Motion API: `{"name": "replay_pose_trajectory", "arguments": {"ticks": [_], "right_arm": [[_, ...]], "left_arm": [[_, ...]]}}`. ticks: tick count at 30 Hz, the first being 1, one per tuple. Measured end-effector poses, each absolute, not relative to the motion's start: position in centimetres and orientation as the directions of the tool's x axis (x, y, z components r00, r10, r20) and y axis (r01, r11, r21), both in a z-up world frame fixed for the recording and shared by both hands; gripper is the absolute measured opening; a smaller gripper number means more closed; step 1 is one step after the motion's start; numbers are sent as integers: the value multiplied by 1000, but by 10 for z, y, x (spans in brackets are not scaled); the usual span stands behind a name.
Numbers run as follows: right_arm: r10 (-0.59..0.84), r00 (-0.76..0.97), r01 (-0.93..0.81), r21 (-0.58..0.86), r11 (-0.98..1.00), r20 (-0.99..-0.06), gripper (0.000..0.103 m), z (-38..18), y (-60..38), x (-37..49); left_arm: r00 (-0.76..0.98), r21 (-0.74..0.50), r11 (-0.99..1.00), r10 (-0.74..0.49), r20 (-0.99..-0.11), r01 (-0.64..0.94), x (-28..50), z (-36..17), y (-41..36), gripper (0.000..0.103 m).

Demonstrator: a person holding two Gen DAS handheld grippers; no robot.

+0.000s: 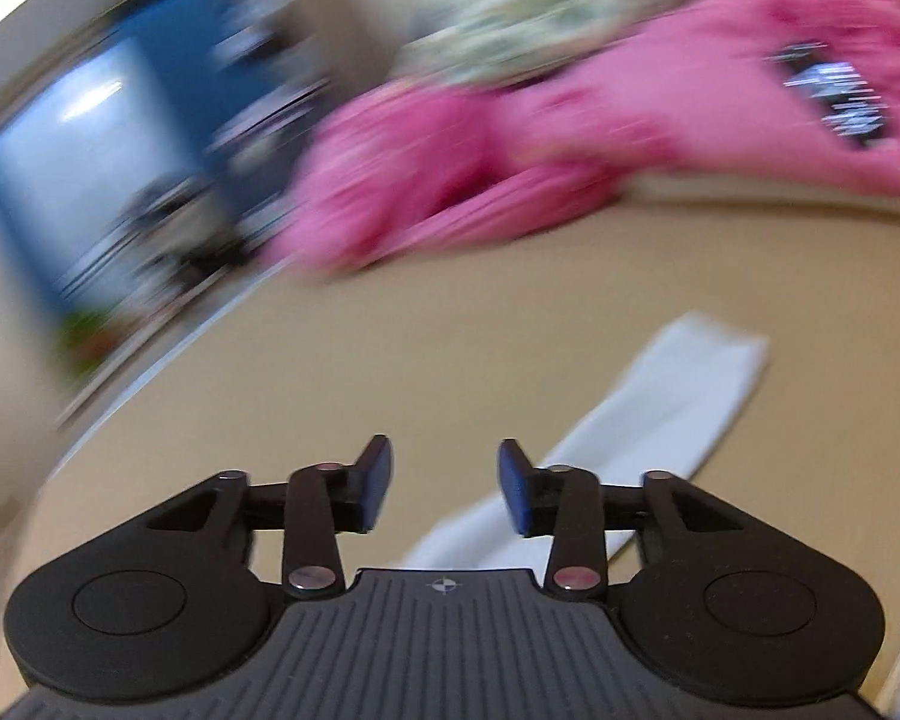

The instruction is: Fold small clothes

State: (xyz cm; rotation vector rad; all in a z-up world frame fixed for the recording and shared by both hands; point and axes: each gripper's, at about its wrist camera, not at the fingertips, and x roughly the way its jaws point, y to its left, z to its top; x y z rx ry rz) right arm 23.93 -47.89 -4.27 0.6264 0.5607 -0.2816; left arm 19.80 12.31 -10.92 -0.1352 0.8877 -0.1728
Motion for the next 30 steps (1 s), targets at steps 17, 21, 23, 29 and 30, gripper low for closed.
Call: {"name": "replay_pose_trajectory", "arguments": {"ticks": [17,21,23,29,30], "right_arm": [[292,405,125,369,921,-866,50,-106,-343,78],[293,347,99,346,933,-891,45,-117,-336,71],[282,364,76,330,941,-888,12,-112,-335,68],[372,539,168,529,832,-756,3,-64,-390,46],[375,539,183,539,822,-754,3,-63,-395,42]], "left_arm": [[440,-255,960,-182,-880,-114,34,-132,164,58],[381,-173,979,-118,-917,-112,28,-147,160,28],[366,-201,975,-155,-918,-91,26,-149,158,7],[545,-275,957,-184,-818,-89,-7,-100,174,6],[557,-275,956,-174,-812,-103,-13,-98,177,6]]}}
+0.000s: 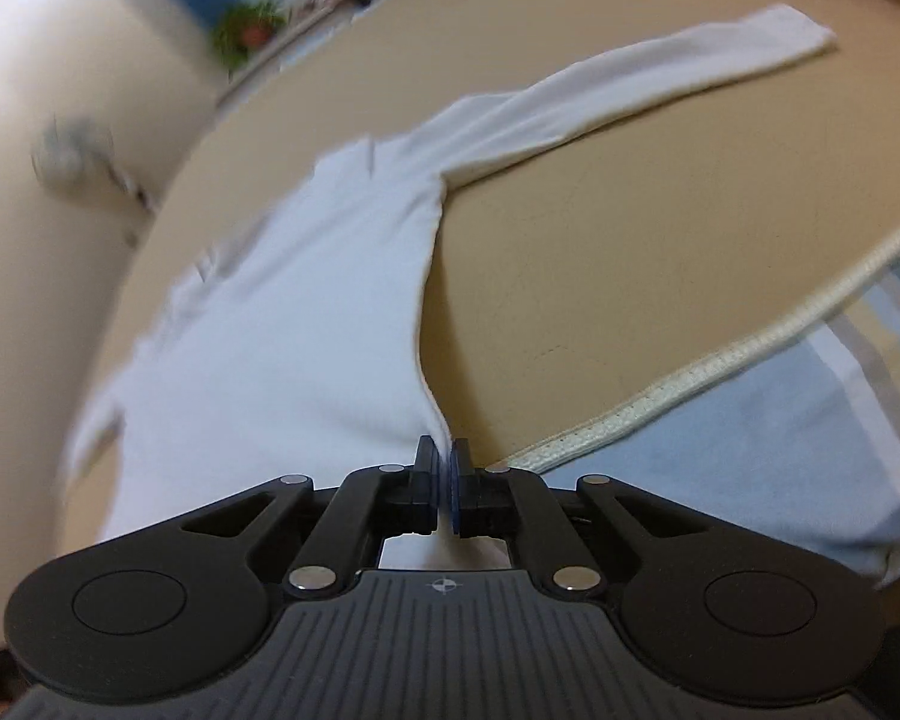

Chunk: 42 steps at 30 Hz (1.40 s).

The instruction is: Fold small clothes

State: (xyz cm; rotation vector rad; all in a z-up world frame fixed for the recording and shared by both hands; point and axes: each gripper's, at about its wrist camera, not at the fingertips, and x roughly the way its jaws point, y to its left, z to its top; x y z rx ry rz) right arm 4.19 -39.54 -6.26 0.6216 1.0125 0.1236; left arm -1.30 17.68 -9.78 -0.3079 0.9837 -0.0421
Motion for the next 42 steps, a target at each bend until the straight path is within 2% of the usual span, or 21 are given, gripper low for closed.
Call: {"name": "replay_pose_trajectory", "arguments": {"ticks": [4,5,6,8,10,12,15,17,18,21,23,27,30,34,37,38,39,42], "right_arm": [[312,415,261,440,859,-855,4,-88,-395,39],[250,392,281,374,884,-885,5,-92,-394,39],[197,406,280,327,903,-892,8,-90,-392,40],[140,499,232,288,929,-855,9,-74,-385,39],[166,573,150,303,941,-802,16,-64,-374,39],[244,576,70,344,936,-780,35,-64,-360,45],[330,403,45,379,924,-854,40,-97,-338,62],[266,280,72,297,952,-922,39,-123,-327,68],[255,289,70,286,956,-923,39,-123,-325,70],[272,421,32,314,949,-865,39,-96,-322,71],[274,497,12,322,947,-823,40,-83,-320,71],[293,558,6,356,934,-776,42,-73,-315,74],[266,643,-22,329,944,-718,42,-54,-309,72],[277,793,-91,343,935,-543,42,-7,-320,85],[266,865,-144,296,944,-426,55,30,-333,97],[258,876,-157,265,951,-407,62,38,-335,102],[246,885,-165,228,960,-395,65,42,-339,108],[215,894,-162,164,973,-394,65,32,-350,119]], "left_arm": [[510,-248,962,-157,-846,-116,-13,-110,173,8],[507,-224,967,-133,-852,-123,-11,-112,173,9],[516,-194,973,-101,-851,-128,-10,-113,171,12],[549,-207,973,-117,-828,-105,-11,-106,169,22],[568,-244,968,-167,-806,-60,-10,-97,166,24],[541,-251,967,-193,-819,-35,-6,-103,156,25],[380,-217,974,-176,-908,-69,12,-141,146,27],[349,-197,978,-161,-923,-71,18,-149,143,27],[378,-201,977,-161,-912,-68,20,-144,143,27],[540,-262,961,-178,-823,-82,19,-115,153,27],[625,-282,951,-146,-767,-124,22,-100,162,27],[729,-252,954,-57,-682,-160,43,-72,173,27],[774,-245,952,-14,-633,-183,65,-46,189,27],[789,-189,953,76,-609,-238,106,-21,223,27],[783,-138,950,144,-605,-281,132,-15,247,27],[781,-126,948,161,-603,-293,140,-16,252,27],[781,-117,946,176,-600,-302,146,-18,258,27],[780,-102,941,203,-592,-323,156,-30,272,27]]}}
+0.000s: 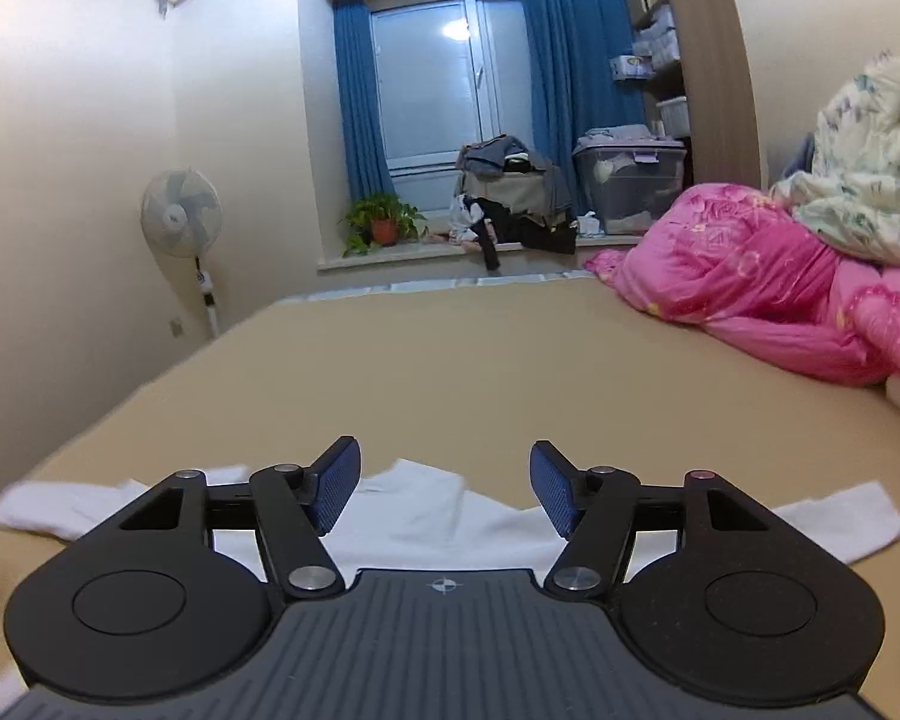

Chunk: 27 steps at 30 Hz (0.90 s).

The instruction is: Fold small clothes

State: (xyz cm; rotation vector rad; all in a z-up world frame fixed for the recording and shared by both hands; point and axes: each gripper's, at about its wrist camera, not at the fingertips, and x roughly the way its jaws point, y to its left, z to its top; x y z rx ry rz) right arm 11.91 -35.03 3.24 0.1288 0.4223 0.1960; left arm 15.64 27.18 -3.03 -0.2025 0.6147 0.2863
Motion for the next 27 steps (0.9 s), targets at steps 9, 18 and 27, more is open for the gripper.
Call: {"name": "replay_pose_trajectory", "arguments": {"ticks": [9,18,27], "right_arm": [[122,822,-37,162,986,-556,44,-32,-342,155],[121,761,-47,133,990,-637,27,-56,-324,186],[139,726,-59,140,988,-673,27,-66,-319,194]], "left_arm": [[735,-289,847,163,-658,-446,169,-76,348,27],[708,-565,505,140,-692,-652,155,-122,463,34],[705,-642,308,172,-688,-702,141,-152,508,33]]}}
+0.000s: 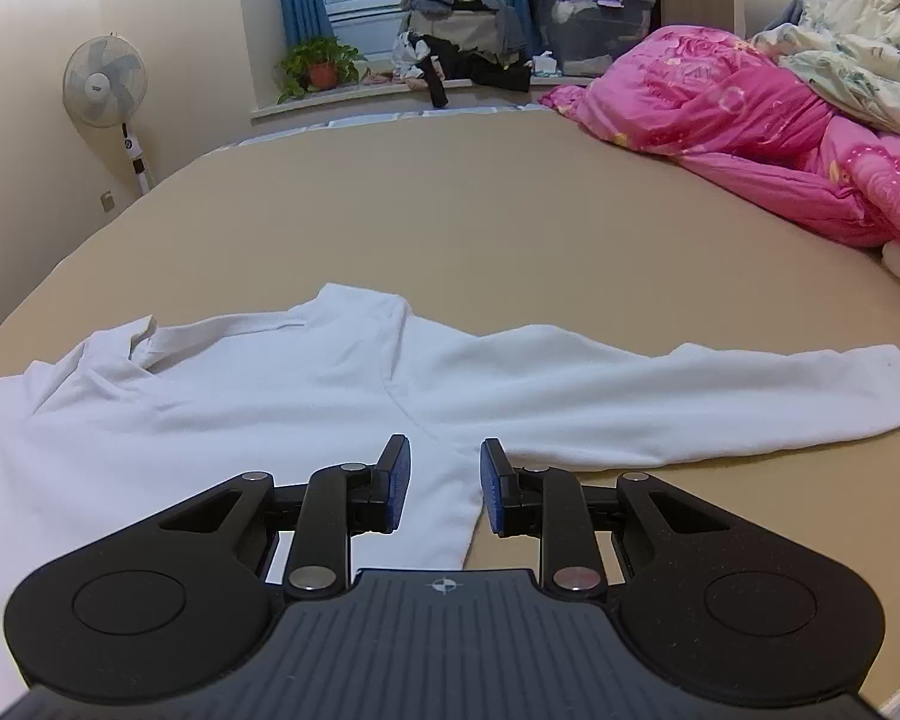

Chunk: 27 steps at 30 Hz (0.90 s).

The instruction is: Fold small clothes

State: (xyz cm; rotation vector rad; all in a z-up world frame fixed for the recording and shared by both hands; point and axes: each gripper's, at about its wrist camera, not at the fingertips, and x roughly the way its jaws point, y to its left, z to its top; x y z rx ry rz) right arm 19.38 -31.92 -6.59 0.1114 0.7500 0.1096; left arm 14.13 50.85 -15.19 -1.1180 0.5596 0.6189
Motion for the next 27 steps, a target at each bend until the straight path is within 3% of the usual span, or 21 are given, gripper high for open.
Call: {"name": "replay_pose_trajectory", "arguments": {"ticks": [2,3,4,7,10,12,14,16,18,19,22,27], "right_arm": [[142,724,-66,137,988,-675,27,-67,-316,195],[144,723,-70,136,988,-675,27,-67,-315,195],[145,722,-73,134,988,-676,27,-68,-314,195],[146,719,-78,130,988,-679,27,-69,-311,196],[146,721,-81,127,989,-678,27,-69,-310,196],[144,720,-79,126,989,-679,27,-69,-309,196],[143,715,-78,125,989,-684,27,-70,-308,197],[141,711,-79,121,989,-689,27,-72,-305,197],[142,706,-87,114,990,-694,27,-74,-301,196],[141,705,-89,110,990,-695,27,-75,-299,196],[148,699,-92,118,989,-700,27,-75,-297,194],[158,703,-102,122,987,-694,27,-73,-295,194]], "left_arm": [[702,-626,335,196,-685,-704,147,-152,509,28],[694,-609,352,213,-688,-711,149,-150,505,7],[680,-587,363,229,-696,-724,154,-149,503,3],[623,-458,453,340,-704,-765,169,-130,481,2],[691,-302,670,441,-573,-678,193,-77,416,2],[819,-254,819,380,-431,-514,202,-38,351,2],[926,-214,937,200,-320,-277,202,-10,275,3],[951,-202,979,-80,-299,19,198,-1,205,5],[872,-189,932,-358,-335,310,191,-1,146,11],[833,-168,900,-436,-342,402,186,-1,127,12],[825,-171,894,-448,-344,414,182,-3,124,15],[867,-272,954,-241,-436,128,204,-20,190,15]]}}
